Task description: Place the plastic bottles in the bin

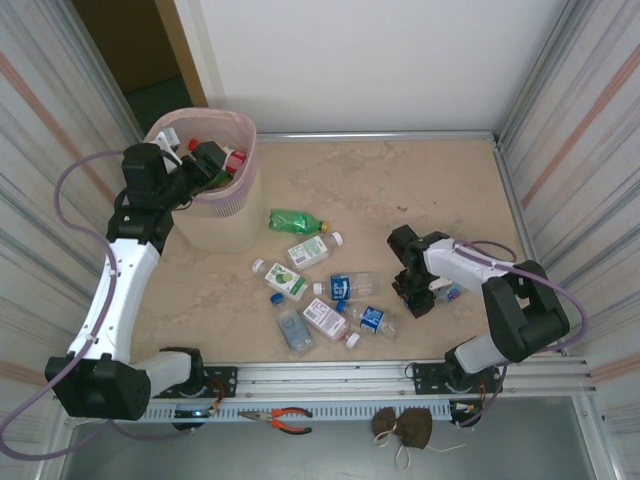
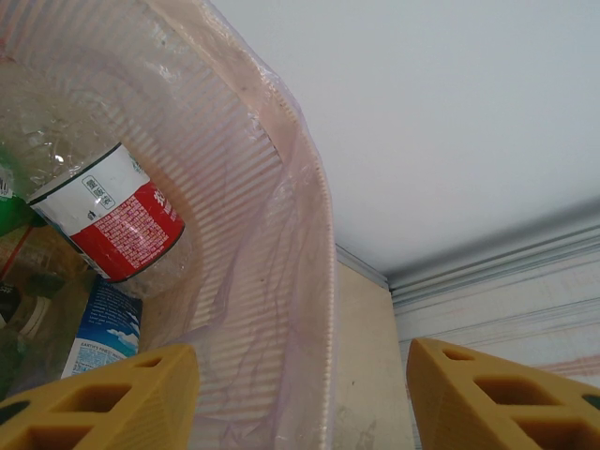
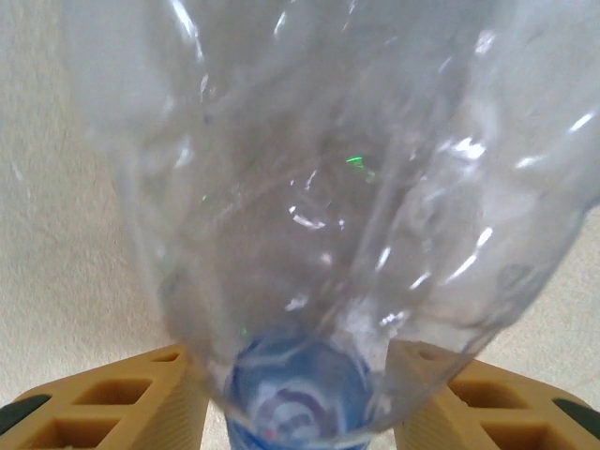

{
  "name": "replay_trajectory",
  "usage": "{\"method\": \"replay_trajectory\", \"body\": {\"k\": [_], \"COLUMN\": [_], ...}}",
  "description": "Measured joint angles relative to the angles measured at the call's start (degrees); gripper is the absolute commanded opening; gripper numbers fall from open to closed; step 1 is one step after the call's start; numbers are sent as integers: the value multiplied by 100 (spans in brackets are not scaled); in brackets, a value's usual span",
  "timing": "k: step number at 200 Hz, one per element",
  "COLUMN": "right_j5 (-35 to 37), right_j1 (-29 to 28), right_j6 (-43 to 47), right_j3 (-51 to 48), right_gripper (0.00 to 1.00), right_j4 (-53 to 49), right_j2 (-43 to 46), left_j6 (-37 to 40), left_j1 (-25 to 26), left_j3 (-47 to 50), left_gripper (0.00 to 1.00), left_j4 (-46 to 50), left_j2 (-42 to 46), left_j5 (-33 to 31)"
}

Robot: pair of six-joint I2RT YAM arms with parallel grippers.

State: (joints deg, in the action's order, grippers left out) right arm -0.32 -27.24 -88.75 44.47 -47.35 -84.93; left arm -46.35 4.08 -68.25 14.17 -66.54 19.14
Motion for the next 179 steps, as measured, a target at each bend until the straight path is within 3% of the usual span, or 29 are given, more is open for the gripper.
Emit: {"method": "replay_trajectory", "body": {"k": [111, 154, 179], "right_j5": [249, 481, 667], "right_j1": [-35, -7, -4], "right_j6": [-98, -55, 374], "right_j3": [-326, -352, -299], "right_gripper": [38, 25, 11], "right_j4": [238, 184, 90], "right_j2": [282, 575, 970], "left_j6": [2, 26, 142], "left_j1": [15, 127, 170], "left_j3": [-70, -74, -74], "left_gripper": [60, 59, 59], "left_j4": [98, 92, 37], "left_j2": [0, 0, -4], "left_j5": [-7, 39, 236]}}
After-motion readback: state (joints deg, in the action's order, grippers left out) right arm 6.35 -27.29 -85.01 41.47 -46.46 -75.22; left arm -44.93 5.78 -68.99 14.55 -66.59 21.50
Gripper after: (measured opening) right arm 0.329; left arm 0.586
